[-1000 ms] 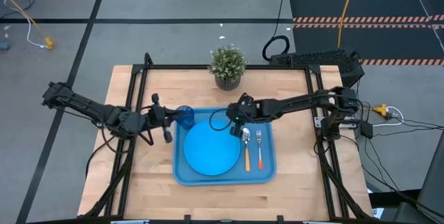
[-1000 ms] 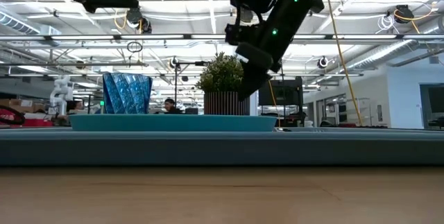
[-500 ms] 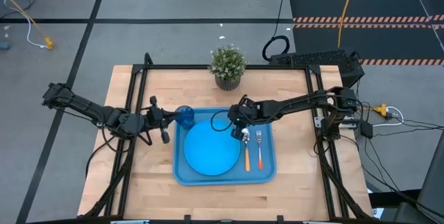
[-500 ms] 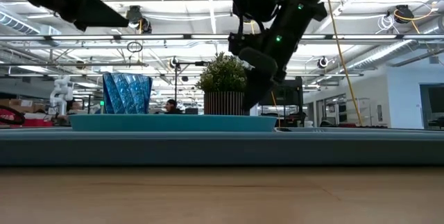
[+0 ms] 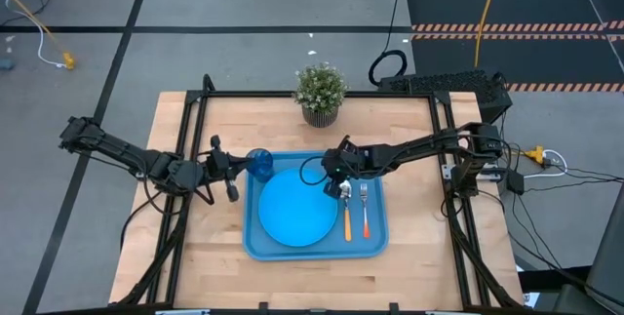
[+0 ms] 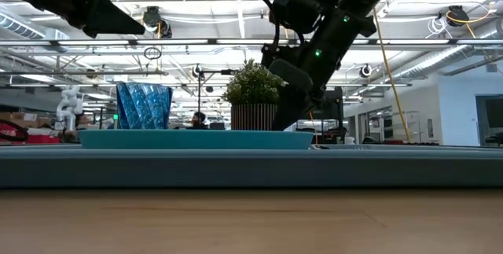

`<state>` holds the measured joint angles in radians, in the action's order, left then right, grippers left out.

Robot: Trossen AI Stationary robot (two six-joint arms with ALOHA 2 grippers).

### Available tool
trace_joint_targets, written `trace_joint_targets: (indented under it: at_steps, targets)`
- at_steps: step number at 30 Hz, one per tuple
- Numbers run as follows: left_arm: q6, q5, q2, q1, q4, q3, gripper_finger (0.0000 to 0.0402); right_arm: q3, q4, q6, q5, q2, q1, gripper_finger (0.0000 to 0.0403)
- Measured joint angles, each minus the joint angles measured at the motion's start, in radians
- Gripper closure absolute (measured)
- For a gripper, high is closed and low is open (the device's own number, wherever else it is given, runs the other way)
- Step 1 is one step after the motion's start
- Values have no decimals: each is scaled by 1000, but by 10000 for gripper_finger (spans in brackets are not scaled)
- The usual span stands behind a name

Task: Pick and place plate/cup/fork/spoon on tray
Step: Adjust the blue plate on the blue tray

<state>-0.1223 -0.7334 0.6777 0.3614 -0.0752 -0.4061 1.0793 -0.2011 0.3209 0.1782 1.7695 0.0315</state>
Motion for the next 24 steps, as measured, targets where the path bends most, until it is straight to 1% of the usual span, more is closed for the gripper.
trace_joint_targets:
  at_steps: [10,24]
  targets:
    - [-3,0,1,0,-3,0,397,-20,10,20,-52,0,-8,403]
    - [-15,0,1,0,-12,0,394,-20,10,50,-52,0,-45,403]
